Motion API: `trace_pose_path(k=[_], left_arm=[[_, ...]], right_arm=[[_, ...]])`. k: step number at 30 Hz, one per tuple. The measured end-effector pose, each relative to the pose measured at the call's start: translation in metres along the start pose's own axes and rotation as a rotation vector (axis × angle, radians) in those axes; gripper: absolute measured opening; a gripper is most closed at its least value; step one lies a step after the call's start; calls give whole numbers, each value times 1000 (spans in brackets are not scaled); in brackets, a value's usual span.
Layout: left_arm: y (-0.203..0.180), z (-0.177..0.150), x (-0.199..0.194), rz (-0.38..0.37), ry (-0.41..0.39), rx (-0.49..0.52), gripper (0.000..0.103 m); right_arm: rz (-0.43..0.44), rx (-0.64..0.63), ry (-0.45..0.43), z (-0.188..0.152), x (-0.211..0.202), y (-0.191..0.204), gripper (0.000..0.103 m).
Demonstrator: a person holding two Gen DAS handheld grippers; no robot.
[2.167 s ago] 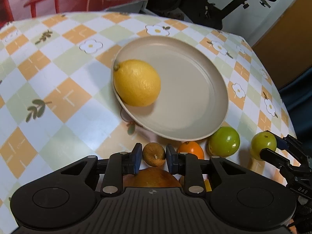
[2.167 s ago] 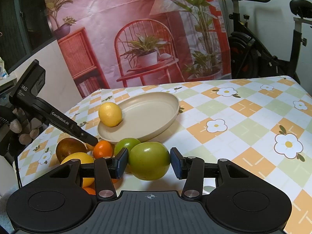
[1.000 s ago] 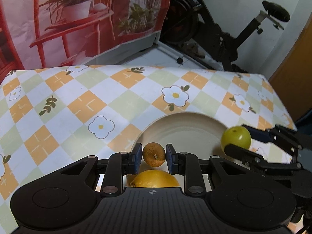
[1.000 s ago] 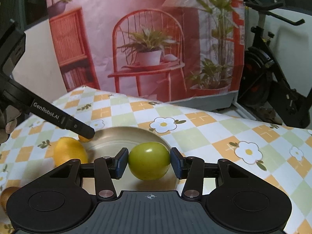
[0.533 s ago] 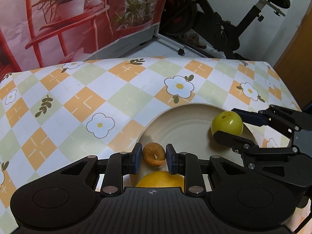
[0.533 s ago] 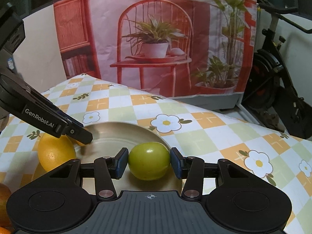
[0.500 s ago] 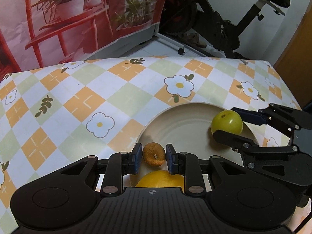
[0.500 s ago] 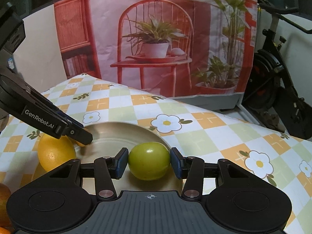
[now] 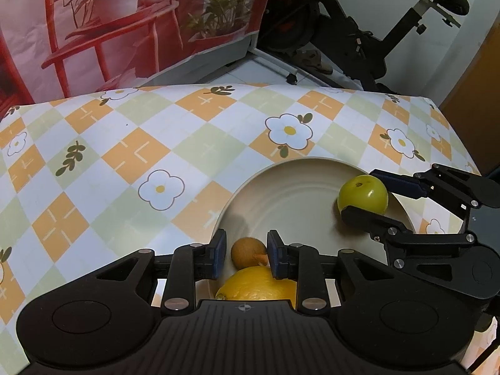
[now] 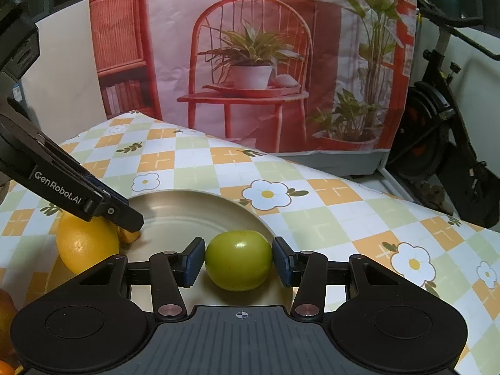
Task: Organize fruits
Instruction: 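Carry the green apple to the plate with the right gripper while the left carries the brown fruit there, then open both grippers over the plate and lift them away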
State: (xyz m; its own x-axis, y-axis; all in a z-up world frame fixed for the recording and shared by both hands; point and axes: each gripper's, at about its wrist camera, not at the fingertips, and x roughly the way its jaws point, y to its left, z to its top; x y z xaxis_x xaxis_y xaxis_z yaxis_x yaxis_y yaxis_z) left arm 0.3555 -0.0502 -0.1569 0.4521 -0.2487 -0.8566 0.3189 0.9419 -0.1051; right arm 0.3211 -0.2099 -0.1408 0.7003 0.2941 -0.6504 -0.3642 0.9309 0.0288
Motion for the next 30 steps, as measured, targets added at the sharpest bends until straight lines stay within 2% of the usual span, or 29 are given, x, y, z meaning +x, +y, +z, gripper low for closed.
trace_pose_path(k=[8, 16, 21, 30], left_arm=[[5, -1, -21, -9, -52, -38, 31], [0, -11, -51, 23, -130, -34, 31], [-6, -24, -73, 57, -198, -28, 31], [-17, -53, -112, 102, -287, -5, 31]], right_arm=[[-13, -14, -32, 5, -16, 3, 50], [-20, 12, -57, 5, -43, 5, 53], [-24, 61, -77, -1, -65, 5, 56], [-32, 169, -61, -19, -100, 4, 60]])
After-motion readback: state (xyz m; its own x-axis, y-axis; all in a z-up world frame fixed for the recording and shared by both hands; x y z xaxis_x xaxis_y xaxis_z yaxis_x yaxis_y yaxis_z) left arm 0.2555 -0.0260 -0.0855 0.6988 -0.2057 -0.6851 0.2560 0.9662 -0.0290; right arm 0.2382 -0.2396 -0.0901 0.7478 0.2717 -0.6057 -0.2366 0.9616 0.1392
